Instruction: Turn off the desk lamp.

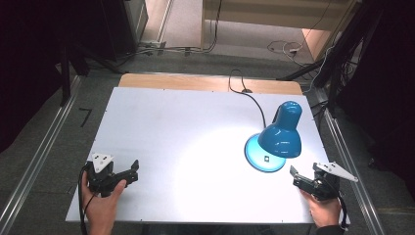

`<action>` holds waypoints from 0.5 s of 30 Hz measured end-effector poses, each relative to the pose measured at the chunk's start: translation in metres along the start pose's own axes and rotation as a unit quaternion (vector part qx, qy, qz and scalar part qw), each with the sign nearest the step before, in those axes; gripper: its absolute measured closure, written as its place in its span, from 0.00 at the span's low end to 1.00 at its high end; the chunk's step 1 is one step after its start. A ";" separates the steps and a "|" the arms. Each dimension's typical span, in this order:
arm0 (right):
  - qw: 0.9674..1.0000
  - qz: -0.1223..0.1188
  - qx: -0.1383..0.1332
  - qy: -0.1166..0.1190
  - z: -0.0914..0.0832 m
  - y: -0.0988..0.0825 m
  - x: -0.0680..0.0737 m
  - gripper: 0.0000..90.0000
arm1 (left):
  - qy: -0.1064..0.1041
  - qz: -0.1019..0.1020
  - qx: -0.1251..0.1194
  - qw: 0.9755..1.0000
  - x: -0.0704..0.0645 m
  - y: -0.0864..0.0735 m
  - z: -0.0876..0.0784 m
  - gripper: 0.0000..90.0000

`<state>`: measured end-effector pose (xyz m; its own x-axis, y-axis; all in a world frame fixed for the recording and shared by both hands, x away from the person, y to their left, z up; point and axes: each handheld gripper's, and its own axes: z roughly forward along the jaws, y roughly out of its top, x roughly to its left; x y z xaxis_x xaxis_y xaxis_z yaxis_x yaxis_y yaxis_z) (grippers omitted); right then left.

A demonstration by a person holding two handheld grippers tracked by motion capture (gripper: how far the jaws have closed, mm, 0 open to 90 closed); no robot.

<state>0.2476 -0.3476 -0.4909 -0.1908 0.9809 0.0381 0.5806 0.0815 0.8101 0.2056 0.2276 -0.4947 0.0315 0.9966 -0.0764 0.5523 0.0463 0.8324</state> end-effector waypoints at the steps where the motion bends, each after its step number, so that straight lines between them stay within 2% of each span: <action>1: 1.000 0.000 0.000 0.000 0.000 0.000 0.000 0.14 | 0.000 0.000 0.000 1.000 0.000 0.000 0.000 0.02; 8: 1.000 -0.009 -0.002 0.006 0.003 0.001 0.006 0.14 | 0.000 0.000 0.000 1.000 0.000 0.000 0.000 0.02; 15: 1.000 -0.008 -0.005 0.012 0.005 0.002 0.011 0.15 | 0.002 0.000 0.001 1.000 0.000 0.000 0.000 0.02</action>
<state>0.2506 -0.3358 -0.4912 -0.2187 0.9750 0.0385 0.5697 0.0955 0.8163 0.2056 0.2275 -0.4953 0.0286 0.9968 -0.0753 0.5538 0.0469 0.8313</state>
